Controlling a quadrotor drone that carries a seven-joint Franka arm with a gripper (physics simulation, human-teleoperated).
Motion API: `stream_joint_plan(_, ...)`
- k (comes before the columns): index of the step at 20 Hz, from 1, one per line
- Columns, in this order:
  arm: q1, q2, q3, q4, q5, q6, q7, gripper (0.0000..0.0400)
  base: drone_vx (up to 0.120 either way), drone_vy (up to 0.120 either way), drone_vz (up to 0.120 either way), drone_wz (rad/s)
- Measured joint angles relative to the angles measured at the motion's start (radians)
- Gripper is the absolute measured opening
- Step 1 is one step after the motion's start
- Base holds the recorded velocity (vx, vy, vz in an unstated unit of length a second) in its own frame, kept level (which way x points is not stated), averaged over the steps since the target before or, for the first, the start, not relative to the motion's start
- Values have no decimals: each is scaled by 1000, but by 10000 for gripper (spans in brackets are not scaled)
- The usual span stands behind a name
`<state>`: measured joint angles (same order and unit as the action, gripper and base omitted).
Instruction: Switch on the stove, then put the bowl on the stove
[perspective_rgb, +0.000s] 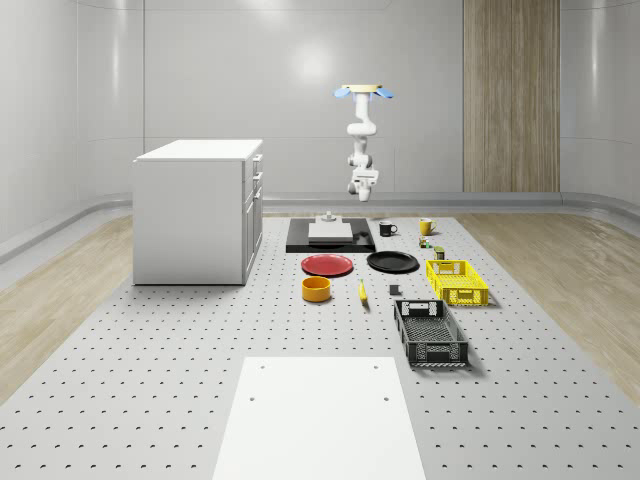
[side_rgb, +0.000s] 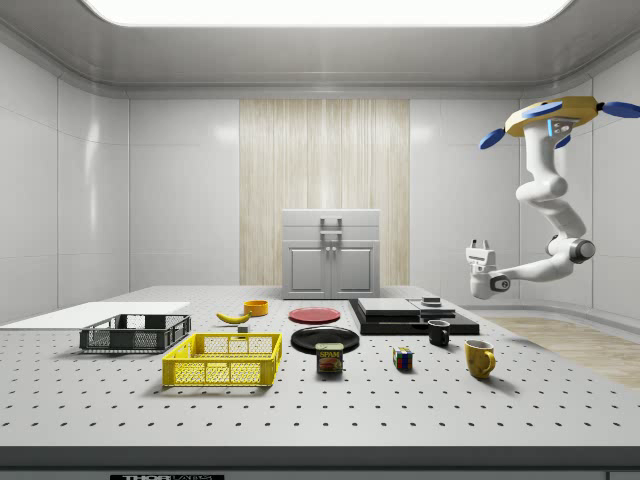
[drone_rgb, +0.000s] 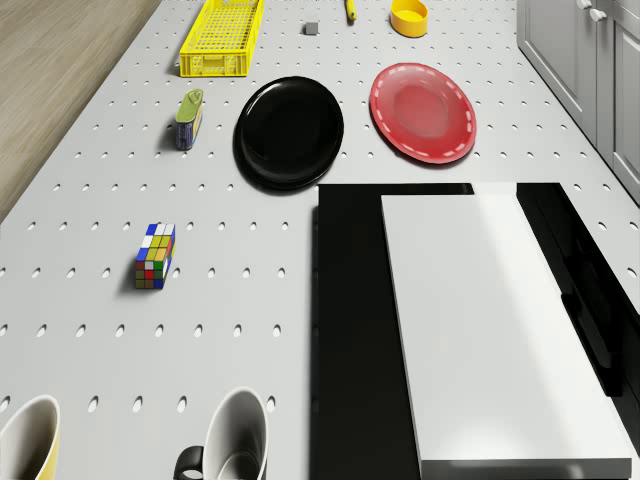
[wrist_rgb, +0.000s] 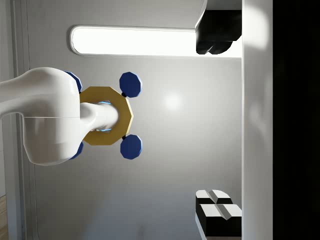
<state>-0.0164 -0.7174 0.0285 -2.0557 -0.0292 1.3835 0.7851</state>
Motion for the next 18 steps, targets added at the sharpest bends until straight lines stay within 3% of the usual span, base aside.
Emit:
stream_joint_plan(11, -39, -10, 125, -22, -176, 11, 24, 400, 120, -120, 0, 0)
stream_joint_plan(15, -82, -22, 259, -68, -368, 20, 52, 400, 120, -120, 0, 0)
stream_joint_plan(18, -137, -42, 414, -155, -600, 32, 93, 400, 120, -120, 0, 0)
